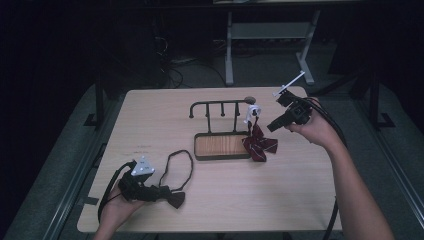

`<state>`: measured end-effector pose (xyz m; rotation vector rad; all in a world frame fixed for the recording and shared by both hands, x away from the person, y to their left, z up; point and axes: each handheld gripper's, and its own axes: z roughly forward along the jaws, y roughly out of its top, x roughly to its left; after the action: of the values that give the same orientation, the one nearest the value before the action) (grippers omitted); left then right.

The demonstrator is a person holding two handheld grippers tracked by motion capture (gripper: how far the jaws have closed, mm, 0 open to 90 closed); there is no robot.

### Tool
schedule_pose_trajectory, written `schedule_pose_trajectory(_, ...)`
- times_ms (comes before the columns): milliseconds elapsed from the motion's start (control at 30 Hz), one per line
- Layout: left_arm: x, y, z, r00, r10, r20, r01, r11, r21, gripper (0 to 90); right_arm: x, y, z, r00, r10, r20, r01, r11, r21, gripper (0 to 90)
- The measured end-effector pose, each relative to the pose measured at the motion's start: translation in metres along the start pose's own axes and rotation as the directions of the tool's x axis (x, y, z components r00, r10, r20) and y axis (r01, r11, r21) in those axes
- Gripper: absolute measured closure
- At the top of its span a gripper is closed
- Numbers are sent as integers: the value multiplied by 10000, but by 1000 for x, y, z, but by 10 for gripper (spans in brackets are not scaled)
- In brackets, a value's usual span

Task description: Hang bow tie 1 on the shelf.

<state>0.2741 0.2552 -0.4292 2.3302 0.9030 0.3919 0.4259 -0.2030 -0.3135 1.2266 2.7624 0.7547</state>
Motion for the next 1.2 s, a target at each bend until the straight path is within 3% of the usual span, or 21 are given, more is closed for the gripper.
schedule_pose_trajectory(1200,0,0,0,10000,-20,5,20,10000,3,256,-1,-27,16,9991,137,-404,-138,9999,-8,536)
